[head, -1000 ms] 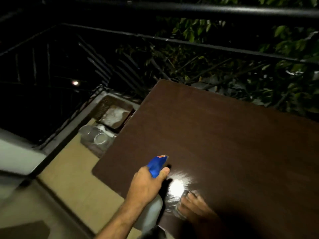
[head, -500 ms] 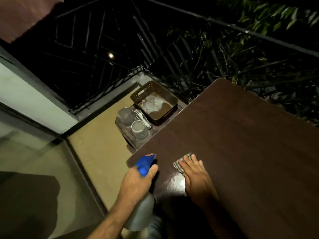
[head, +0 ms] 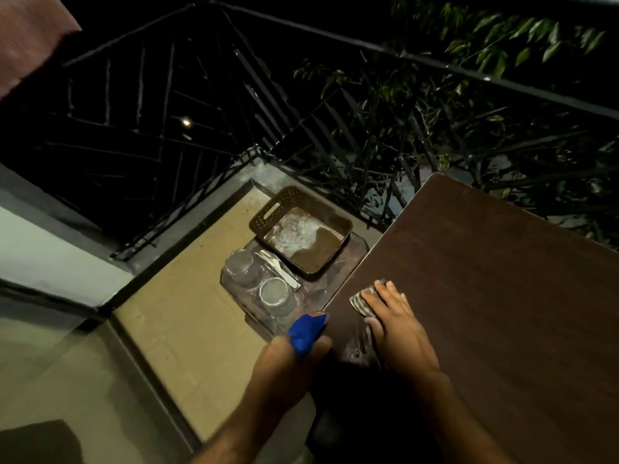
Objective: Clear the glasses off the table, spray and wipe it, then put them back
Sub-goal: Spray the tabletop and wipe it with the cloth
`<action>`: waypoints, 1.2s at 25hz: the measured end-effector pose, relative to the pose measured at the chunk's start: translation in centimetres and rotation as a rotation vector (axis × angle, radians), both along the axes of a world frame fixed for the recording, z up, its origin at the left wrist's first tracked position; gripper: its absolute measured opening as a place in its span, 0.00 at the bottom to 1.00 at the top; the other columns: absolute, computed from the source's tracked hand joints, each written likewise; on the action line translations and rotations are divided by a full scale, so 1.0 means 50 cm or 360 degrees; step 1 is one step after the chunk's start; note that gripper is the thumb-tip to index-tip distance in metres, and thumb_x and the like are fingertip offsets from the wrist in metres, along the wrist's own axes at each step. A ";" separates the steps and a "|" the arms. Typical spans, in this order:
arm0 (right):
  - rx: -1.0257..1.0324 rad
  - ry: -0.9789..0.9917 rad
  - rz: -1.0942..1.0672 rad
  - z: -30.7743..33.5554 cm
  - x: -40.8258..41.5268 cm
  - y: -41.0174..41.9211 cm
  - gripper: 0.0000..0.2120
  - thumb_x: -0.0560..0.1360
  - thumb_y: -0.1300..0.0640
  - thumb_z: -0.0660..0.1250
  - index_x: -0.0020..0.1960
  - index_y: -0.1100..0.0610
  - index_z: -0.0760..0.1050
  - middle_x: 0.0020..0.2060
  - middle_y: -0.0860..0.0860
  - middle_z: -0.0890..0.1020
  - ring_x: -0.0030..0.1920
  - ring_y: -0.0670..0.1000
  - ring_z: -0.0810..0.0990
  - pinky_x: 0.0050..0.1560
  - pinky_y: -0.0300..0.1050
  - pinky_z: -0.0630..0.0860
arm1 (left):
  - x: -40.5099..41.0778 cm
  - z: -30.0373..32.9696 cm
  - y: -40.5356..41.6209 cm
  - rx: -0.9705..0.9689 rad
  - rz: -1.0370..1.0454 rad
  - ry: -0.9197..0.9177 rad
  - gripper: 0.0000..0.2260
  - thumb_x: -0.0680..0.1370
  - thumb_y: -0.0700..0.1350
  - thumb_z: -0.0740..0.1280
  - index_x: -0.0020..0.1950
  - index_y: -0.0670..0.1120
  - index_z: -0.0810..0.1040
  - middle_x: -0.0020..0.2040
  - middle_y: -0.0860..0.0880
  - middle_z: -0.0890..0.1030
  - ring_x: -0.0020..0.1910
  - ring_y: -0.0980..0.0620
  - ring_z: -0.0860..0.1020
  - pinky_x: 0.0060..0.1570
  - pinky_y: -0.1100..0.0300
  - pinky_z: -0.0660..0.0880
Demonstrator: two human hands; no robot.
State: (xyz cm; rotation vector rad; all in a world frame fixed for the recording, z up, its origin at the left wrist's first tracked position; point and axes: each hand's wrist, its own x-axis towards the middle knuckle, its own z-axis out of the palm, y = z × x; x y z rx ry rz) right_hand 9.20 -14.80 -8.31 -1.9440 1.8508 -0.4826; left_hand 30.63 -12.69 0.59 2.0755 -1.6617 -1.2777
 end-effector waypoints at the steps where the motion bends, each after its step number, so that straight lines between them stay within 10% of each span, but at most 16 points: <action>1: -0.0037 -0.0012 -0.0036 -0.001 0.006 -0.012 0.23 0.81 0.55 0.60 0.76 0.49 0.64 0.77 0.48 0.59 0.78 0.49 0.49 0.76 0.42 0.40 | 0.006 0.005 -0.011 0.0006 0.0041 0.0025 0.17 0.75 0.61 0.66 0.44 0.47 0.75 0.38 0.46 0.81 0.36 0.47 0.79 0.42 0.47 0.77; 9: -0.0027 -0.1036 -0.0720 0.043 0.033 -0.030 0.17 0.80 0.60 0.64 0.66 0.47 0.77 0.66 0.45 0.77 0.71 0.43 0.68 0.71 0.33 0.61 | 0.038 0.056 -0.058 -0.0191 0.0220 -0.0079 0.23 0.71 0.64 0.68 0.34 0.45 0.72 0.29 0.50 0.76 0.32 0.47 0.75 0.34 0.55 0.69; 12: 0.0095 -0.1603 -0.1142 0.047 0.041 -0.033 0.15 0.80 0.55 0.64 0.65 0.42 0.76 0.59 0.46 0.82 0.62 0.50 0.79 0.66 0.52 0.73 | 0.041 0.070 -0.091 -0.0250 0.0267 -0.0051 0.22 0.73 0.62 0.69 0.33 0.45 0.72 0.28 0.51 0.73 0.29 0.50 0.73 0.32 0.57 0.67; 18: 0.0350 -0.2845 -0.1509 0.072 0.055 -0.095 0.18 0.82 0.57 0.60 0.71 0.55 0.71 0.60 0.55 0.82 0.62 0.56 0.80 0.69 0.55 0.70 | 0.049 0.085 -0.204 -0.0299 0.0320 0.0035 0.22 0.75 0.61 0.69 0.34 0.44 0.72 0.28 0.50 0.73 0.28 0.52 0.72 0.30 0.59 0.65; 22: 0.0360 -0.3063 -0.1512 0.109 0.100 -0.171 0.18 0.82 0.55 0.58 0.69 0.57 0.73 0.63 0.58 0.79 0.62 0.57 0.79 0.69 0.55 0.71 | 0.058 0.084 -0.295 -0.0286 0.0303 0.0245 0.18 0.76 0.55 0.70 0.35 0.46 0.71 0.29 0.51 0.71 0.29 0.53 0.71 0.31 0.59 0.66; 26: 0.0553 -0.3200 -0.1375 0.136 0.146 -0.258 0.23 0.81 0.48 0.58 0.52 0.64 0.84 0.47 0.62 0.85 0.43 0.58 0.86 0.38 0.50 0.83 | 0.077 0.059 -0.409 -0.0315 0.0233 0.0603 0.07 0.77 0.50 0.70 0.41 0.52 0.75 0.35 0.57 0.75 0.32 0.63 0.75 0.36 0.66 0.70; 30: 0.0337 -0.3187 -0.1321 0.094 0.192 -0.323 0.17 0.78 0.61 0.60 0.64 0.60 0.77 0.54 0.62 0.83 0.50 0.61 0.84 0.52 0.57 0.80 | 0.083 0.023 -0.502 -0.0376 0.0332 0.0703 0.05 0.78 0.43 0.69 0.43 0.48 0.76 0.32 0.53 0.75 0.28 0.62 0.74 0.31 0.68 0.71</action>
